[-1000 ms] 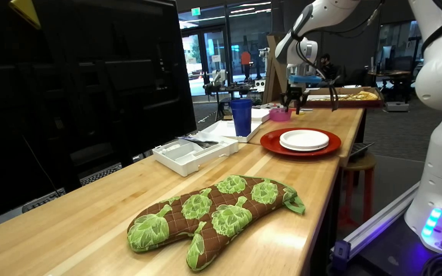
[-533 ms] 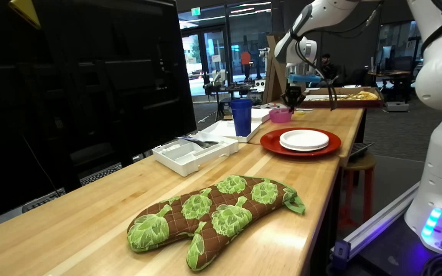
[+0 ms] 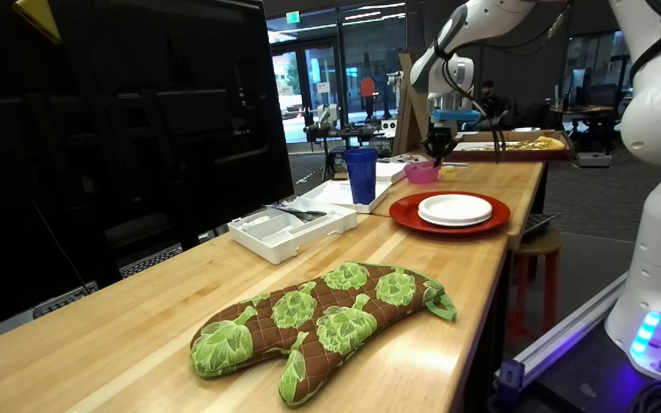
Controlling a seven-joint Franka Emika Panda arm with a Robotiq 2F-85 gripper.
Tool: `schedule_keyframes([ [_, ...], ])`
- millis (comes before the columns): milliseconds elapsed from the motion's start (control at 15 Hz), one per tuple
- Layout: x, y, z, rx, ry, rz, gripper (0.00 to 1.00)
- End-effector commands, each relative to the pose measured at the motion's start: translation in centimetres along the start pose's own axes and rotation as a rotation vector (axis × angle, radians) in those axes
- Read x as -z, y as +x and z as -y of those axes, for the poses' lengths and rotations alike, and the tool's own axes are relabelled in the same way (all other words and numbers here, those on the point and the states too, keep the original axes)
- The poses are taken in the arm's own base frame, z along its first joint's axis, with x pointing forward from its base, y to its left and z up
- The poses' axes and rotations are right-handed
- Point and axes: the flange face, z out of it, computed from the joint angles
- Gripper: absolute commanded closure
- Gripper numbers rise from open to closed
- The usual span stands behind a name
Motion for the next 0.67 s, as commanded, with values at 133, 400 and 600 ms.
schedule_keyframes([
  [133,2.9,-2.5,-0.7,0.071,-0.059,-0.011,0.99],
  [400,3.3,-4.1,-2.2,0.14,-0.081,-0.024,0.99],
  [600,2.7,-5.7,-3.8,0.216,-0.081,-0.021,0.99],
])
